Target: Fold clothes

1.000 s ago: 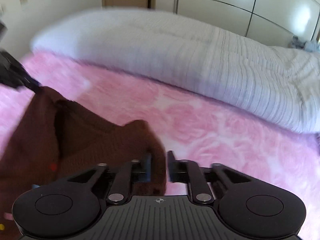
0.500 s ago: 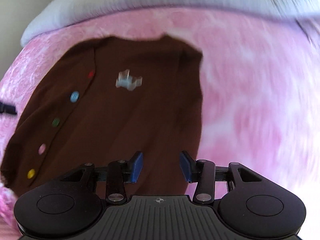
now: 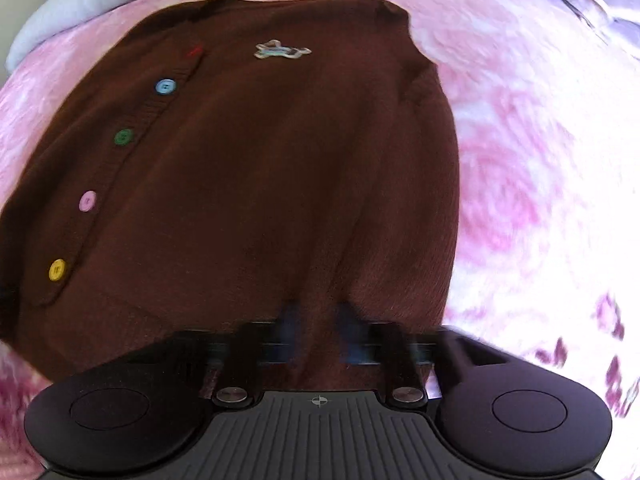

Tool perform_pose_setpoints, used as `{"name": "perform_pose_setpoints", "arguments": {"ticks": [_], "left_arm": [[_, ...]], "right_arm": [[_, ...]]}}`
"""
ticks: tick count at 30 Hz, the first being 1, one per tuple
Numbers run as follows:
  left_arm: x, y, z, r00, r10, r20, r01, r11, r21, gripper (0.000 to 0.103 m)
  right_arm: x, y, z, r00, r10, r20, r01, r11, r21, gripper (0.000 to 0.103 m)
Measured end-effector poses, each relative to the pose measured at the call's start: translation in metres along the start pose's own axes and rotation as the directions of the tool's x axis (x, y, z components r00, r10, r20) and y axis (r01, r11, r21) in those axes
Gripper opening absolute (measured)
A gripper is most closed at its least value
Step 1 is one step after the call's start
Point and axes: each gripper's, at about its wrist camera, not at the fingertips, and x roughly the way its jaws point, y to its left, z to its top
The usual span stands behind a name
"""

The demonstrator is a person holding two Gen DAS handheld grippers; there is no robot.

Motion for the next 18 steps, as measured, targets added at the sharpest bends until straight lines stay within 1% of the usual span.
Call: {"name": "perform_pose_setpoints", "arguments": {"ticks": [2, 5, 8, 10, 12, 14, 16, 18], "left_arm": [[-0.002, -0.011, -0.001, 1.0, 0.016, 0.004, -0.016, 0.998, 0.06, 0.005], [-0.021, -0.018, 0.003, 0.999, -0.011, 0.043, 0.005, 0.991, 0.134, 0.002], [-0.024, -0.032, -0.001, 0.999, -0.04, 0.032, 0.032, 0.976, 0.216, 0.002], [-0.02, -0.041, -0.006, 0.998, -0.057, 0.001, 0.055, 0.968, 0.245, 0.002], [-0.02, -0.042, -0.01, 0.998, -0.065, -0.02, 0.068, 0.97, 0.233, 0.002], [-0.022, -0.041, -0.013, 0.997, -0.07, -0.037, 0.077, 0.975, 0.207, 0.003], [-0.023, -0.036, -0.015, 0.996, -0.067, -0.049, 0.075, 0.981, 0.177, 0.006], [-0.025, -0.03, -0.016, 0.996, -0.062, -0.06, 0.07, 0.987, 0.147, 0.011]], "right_arm": [[-0.021, -0.015, 0.001, 1.0, -0.009, 0.027, 0.008, 1.0, 0.022, 0.007], [-0.053, -0.051, -0.004, 0.994, -0.085, 0.072, 0.078, 0.993, 0.087, 0.007], [-0.053, -0.087, -0.015, 0.989, -0.143, 0.032, 0.135, 0.974, 0.183, 0.007], [-0.041, -0.101, -0.021, 0.993, -0.115, -0.015, 0.115, 0.962, 0.246, 0.008], [-0.034, -0.099, -0.021, 0.996, -0.081, -0.032, 0.086, 0.961, 0.264, 0.009], [-0.034, -0.091, -0.019, 0.996, -0.085, -0.03, 0.09, 0.969, 0.228, 0.014], [-0.036, -0.089, -0.02, 0.995, -0.091, -0.031, 0.095, 0.968, 0.232, 0.026], [-0.041, -0.095, -0.025, 0.995, -0.094, -0.034, 0.099, 0.96, 0.263, 0.031]]}}
